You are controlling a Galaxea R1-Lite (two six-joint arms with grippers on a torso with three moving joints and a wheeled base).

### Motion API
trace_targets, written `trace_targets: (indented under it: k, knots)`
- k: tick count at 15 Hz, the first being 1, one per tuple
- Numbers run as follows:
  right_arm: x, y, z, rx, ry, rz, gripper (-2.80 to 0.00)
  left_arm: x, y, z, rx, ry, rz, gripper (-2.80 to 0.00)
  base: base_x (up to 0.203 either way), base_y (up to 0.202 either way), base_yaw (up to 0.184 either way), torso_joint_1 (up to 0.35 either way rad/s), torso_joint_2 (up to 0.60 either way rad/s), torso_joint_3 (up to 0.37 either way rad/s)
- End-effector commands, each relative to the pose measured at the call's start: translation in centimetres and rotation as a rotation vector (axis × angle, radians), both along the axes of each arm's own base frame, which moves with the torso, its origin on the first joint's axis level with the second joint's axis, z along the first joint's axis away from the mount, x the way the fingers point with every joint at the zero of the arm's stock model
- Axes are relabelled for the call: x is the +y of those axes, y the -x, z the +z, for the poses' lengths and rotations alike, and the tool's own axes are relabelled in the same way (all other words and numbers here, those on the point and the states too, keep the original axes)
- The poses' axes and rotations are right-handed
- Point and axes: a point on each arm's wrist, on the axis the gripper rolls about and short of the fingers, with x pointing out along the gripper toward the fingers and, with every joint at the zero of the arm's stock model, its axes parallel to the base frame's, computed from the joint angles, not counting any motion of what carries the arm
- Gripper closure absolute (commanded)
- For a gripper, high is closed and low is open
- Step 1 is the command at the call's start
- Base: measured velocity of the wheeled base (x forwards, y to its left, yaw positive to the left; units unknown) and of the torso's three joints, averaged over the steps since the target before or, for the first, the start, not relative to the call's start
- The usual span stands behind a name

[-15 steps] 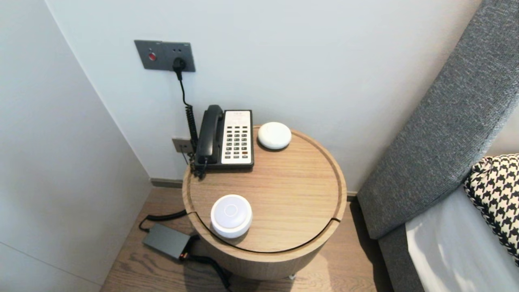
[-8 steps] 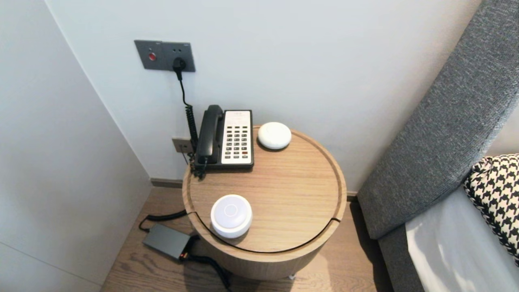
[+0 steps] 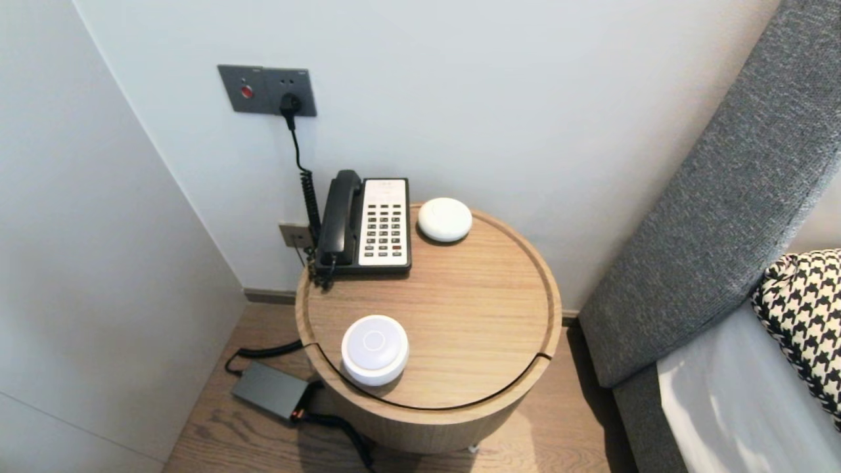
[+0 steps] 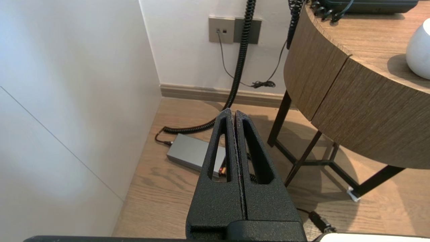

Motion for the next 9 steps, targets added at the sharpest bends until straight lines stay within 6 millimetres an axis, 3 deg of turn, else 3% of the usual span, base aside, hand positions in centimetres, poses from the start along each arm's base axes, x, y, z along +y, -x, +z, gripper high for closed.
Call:
trace_targets:
  k: [1,9]
  knots:
    - [0.00,-0.21,-0.72,0.028,0.000,0.001,0.00,0.00,-0.10,-0.33,0.013,0.001,0.000,0.00,0.000,0.000,0.000,0.000,0.00,0.000]
    - [0.00,-0.21,-0.72,0.027,0.000,0.001,0.00,0.00,-0.09,-0.33,0.011,0.001,0.000,0.00,0.000,0.000,0.000,0.000,0.00,0.000]
